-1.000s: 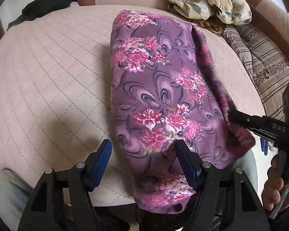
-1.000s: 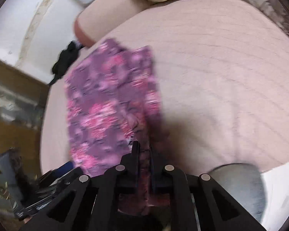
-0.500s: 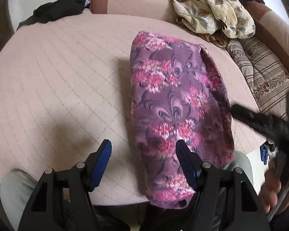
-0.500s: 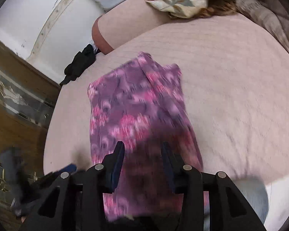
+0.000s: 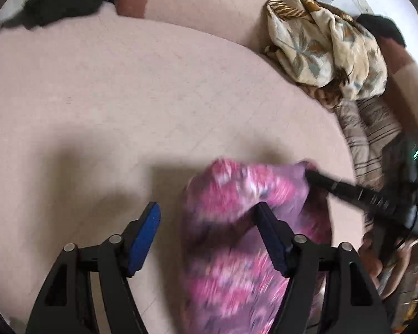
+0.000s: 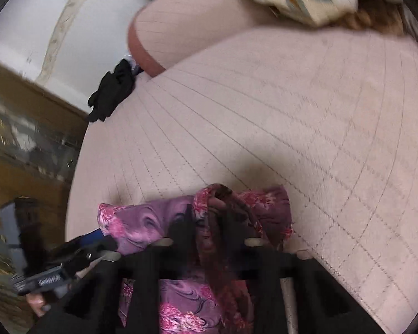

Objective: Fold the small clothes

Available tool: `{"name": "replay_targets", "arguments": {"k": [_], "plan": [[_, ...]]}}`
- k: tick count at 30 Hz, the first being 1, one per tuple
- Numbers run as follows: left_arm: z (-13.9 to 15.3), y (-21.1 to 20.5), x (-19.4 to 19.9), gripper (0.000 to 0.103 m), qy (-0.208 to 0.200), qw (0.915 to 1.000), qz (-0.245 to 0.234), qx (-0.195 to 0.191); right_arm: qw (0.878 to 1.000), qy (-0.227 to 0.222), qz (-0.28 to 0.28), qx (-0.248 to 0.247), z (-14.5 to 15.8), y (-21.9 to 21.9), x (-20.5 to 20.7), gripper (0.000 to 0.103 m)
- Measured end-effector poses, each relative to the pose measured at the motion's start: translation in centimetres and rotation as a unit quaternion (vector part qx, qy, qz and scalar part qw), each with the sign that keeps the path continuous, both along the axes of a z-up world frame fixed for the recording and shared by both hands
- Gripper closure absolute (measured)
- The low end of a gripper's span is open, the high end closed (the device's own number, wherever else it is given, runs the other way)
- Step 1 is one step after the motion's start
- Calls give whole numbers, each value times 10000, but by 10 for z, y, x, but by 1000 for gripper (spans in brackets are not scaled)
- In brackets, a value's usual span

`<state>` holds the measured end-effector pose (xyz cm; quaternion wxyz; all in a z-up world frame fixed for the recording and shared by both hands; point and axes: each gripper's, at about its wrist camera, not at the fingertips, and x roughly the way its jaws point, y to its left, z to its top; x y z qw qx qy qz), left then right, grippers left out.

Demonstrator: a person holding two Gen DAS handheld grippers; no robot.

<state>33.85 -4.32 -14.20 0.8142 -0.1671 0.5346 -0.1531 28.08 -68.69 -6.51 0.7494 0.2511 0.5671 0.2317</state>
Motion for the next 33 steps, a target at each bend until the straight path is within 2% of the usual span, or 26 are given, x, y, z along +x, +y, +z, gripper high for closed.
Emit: {"name": "replay_targets", "arguments": {"k": [1, 5, 7, 8, 10, 11, 12, 15, 16, 17, 18, 19, 20, 21, 24, 25, 26, 28, 29, 30, 31, 32, 33], "plan": [[-3, -3, 2, 66, 62, 9999, -80, -134, 9998, 68, -79, 140, -5, -7, 0, 85], [-2, -1, -2, 77, -42, 9990, -91, -425, 9987, 3, -346, 383, -2, -28, -6, 93], [3, 1, -9, 77, -296, 9980, -144, -537, 9977, -170, -452, 470, 3, -36, -11, 93], [-8, 1, -6, 76, -355, 9984, -102, -437, 9977, -230, -512, 368, -4, -37, -9, 93], [-34, 2, 6, 71, 5, 9993, 93, -373, 9988, 82, -473, -52, -34, -31, 6, 97], [-35, 2, 6, 69, -16, 9992, 73, -405, 9978, 291, -516, -300, -48, -28, 11, 96], [-28, 1, 4, 68, -104, 9996, -12, -262, 9973, 365, -633, -99, -53, -30, 11, 96], [-6, 4, -9, 63, -276, 9994, -188, -131, 9954, 207, -907, 214, -37, -42, -4, 95], [0, 7, -12, 56, -308, 9992, -228, -137, 9951, 185, -953, 213, -33, -45, -9, 92], [6, 13, -14, 45, -351, 9989, -250, -196, 9948, 165, -978, 218, -28, -49, -16, 78], [13, 20, -15, 38, -432, 9983, -226, -316, 9950, 149, -960, 250, -23, -52, -25, 64], [18, 26, -13, 26, -507, 9978, -132, -395, 9950, 156, -937, 306, -21, -53, -29, 33], [18, 28, -10, 23, -537, 9978, -63, -391, 9946, 163, -928, 423, -21, -54, -34, 19], [13, 29, -2, 23, -501, 9983, -9, -282, 9942, 171, -931, 519, -23, -56, -36, 19], [-16, 19, 19, 23, -116, 9998, -131, -55, 9925, 492, -812, 777, -39, -54, -30, 19], [-28, 15, 24, 23, 31, 9998, -184, -93, 9907, 664, -790, 891, -49, -52, -28, 21], [-38, 16, 28, 23, 130, 9995, -132, -251, 9884, 829, -710, 1053, -59, -51, -26, 32], [-57, 25, 26, 24, 294, 9968, 230, -704, 9863, 923, -633, 1209, -73, -47, -25, 46], [-62, 30, 22, 36, 343, 9931, 403, -1050, 9863, 923, -658, 1199, -74, -46, -25, 54], [-61, 30, 21, 50, 346, 9906, 379, -1269, 9858, 918, -650, 1247, -74, -45, -25, 60], [-57, 29, 21, 62, 439, 9871, 332, -1505, 9853, 948, -606, 1282, -73, -43, -23, 72], [-52, 30, 21, 75, 479, 9865, 370, -1519, 9860, 983, -572, 1216, -72, -41, -21, 75], [-41, 34, 22, 76, 532, 9847, 358, -1620, 9867, 952, -523, 1212, -67, -38, -18, 78]]}}
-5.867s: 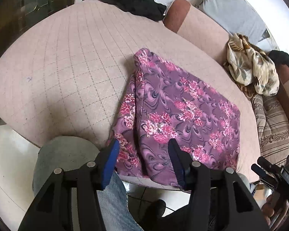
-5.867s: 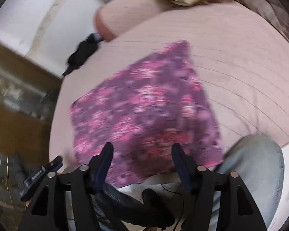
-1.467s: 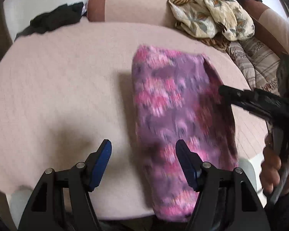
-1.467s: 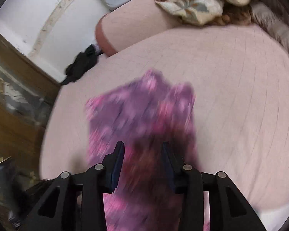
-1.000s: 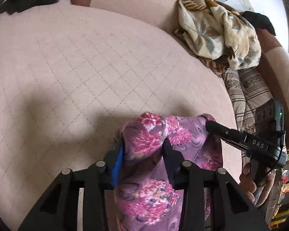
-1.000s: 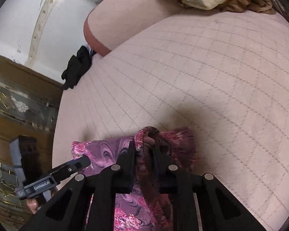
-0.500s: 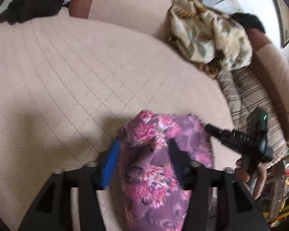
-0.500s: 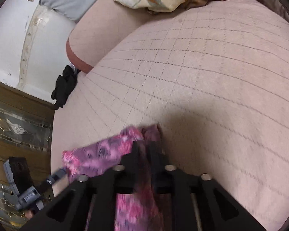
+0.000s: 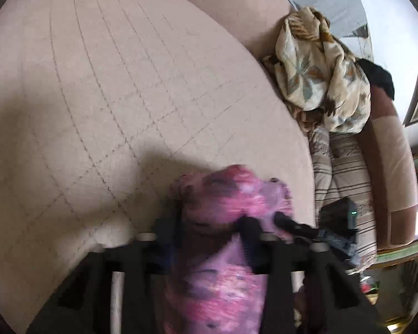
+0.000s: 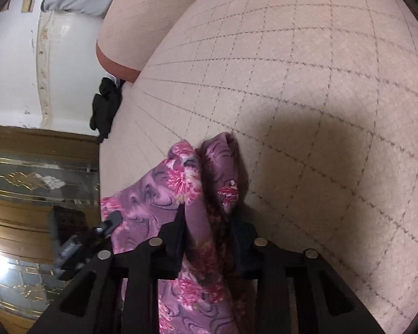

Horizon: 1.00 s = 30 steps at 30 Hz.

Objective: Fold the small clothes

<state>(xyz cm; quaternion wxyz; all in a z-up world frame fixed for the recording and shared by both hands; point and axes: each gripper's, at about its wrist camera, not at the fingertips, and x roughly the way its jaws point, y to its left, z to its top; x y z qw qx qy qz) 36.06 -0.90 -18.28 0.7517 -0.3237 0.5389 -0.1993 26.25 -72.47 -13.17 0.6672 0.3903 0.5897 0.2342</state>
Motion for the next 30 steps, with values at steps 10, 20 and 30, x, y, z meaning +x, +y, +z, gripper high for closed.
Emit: {"name": "replay_targets", "arguments": {"k": [10, 20, 30], "plan": [[75, 31, 93, 71, -732, 9944, -54, 759, 9970, -745, 187, -92, 54, 43, 94, 70], [30, 51, -35, 34, -245, 9941, -149, 1047, 9946, -559, 248, -843, 59, 31, -25, 32], [5, 27, -103, 81, 84, 9896, 179, 1423, 9976, -271, 116, -626, 46, 27, -95, 90]]}}
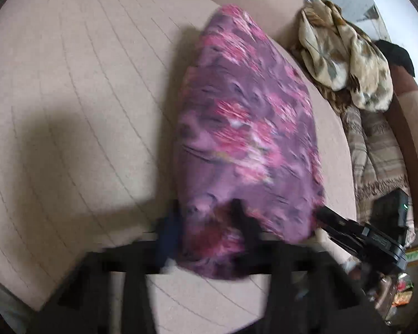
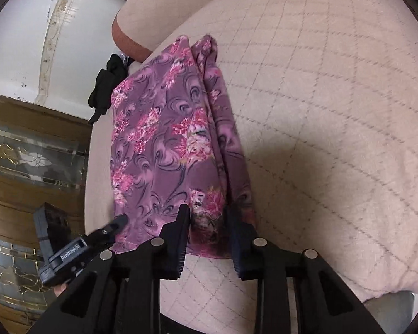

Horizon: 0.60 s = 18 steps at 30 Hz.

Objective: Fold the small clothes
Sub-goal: 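Release the folded dress with both tools and withdraw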

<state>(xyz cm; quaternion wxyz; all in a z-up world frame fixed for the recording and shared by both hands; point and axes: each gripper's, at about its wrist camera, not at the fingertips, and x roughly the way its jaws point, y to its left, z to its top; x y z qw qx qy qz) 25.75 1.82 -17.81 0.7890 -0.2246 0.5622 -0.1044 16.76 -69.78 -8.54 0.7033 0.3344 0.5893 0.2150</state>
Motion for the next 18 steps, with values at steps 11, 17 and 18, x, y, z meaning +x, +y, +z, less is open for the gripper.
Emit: {"name": "replay_targets", "arguments": {"k": [11, 17, 18], "plan": [[7, 0, -17, 79, 167, 9985, 40, 518, 9931, 158, 15, -1166, 7, -1, -8, 79], [32, 23, -37, 34, -235, 9990, 61, 370, 9920, -400, -266, -1168, 43, -27, -33, 33], [31, 25, -35, 34, -198, 9988, 37, 451, 9938, -340, -416, -970, 40, -35, -31, 33]]}}
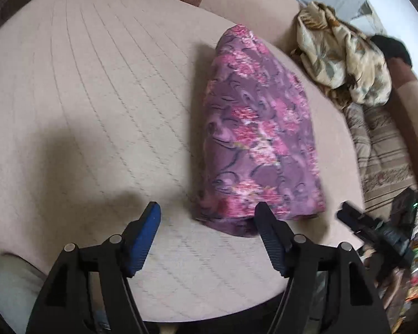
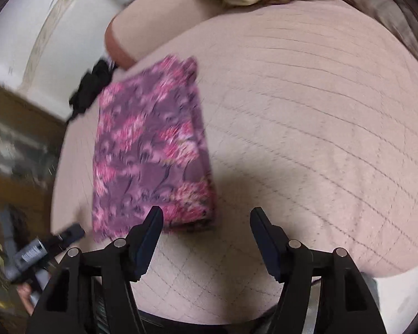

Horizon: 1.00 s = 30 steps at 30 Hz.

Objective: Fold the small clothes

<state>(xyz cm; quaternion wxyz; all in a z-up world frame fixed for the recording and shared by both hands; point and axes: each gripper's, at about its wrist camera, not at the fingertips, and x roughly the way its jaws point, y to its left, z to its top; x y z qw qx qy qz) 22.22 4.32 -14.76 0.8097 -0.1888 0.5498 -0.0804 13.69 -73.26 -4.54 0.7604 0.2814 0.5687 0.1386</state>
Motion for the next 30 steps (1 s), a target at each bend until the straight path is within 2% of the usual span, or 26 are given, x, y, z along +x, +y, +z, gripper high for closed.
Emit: {"name": "replay_targets", "arguments": {"k": [4, 6, 7, 9, 11, 13, 15, 17, 19, 23, 25, 27, 28, 30], "plan": [[-8, -1, 12, 34, 223, 9987, -41, -458, 9935, 419, -262, 1021, -25, -14, 8, 33], [-13, -8, 18, 34, 275, 9982, -107, -526, 9919, 637, -233, 1072, -36, -8, 13, 36], [-20, -17, 25, 34, 356, 9978, -122, -541, 9916, 743, -184, 1042, -42, -2, 15, 40], [-33, -23, 31, 34, 560, 9963, -148, -639, 9928, 723, -111, 951, -42, 11, 21, 41], [-33, -30, 34, 34, 448, 9972, -95, -587, 9920, 745, -83, 1015, -40, 14, 20, 50], [-32, -35, 38, 34, 422, 9977, -152, -514, 9880, 926, -109, 1232, -49, 18, 23, 65], [-32, -37, 44, 41, 486, 9978, -64, -449, 9869, 1041, -249, 1208, -57, 20, 24, 73], [-32, -38, 45, 71, 531, 9978, -80, -400, 9902, 1011, -140, 950, -56, 24, 30, 88], [-27, -34, 46, 91, 526, 9970, -167, -537, 9891, 1057, -178, 1011, -52, 23, 31, 91], [7, -14, 24, 92, 221, 9956, -187, -886, 9878, 772, -278, 1327, -19, 14, 8, 92], [20, -5, 3, 92, 216, 9943, -233, -1015, 9888, 733, -181, 1291, -8, 16, -9, 92], [14, -2, -15, 92, 291, 9960, -286, -795, 9899, 845, 8, 1140, -7, 27, -28, 92], [4, -1, -21, 92, 345, 9966, -296, -687, 9908, 846, 81, 1057, -9, 32, -34, 92], [-25, 2, -26, 90, 625, 9953, -186, -715, 9924, 899, 118, 828, -23, 39, -40, 92]]}}
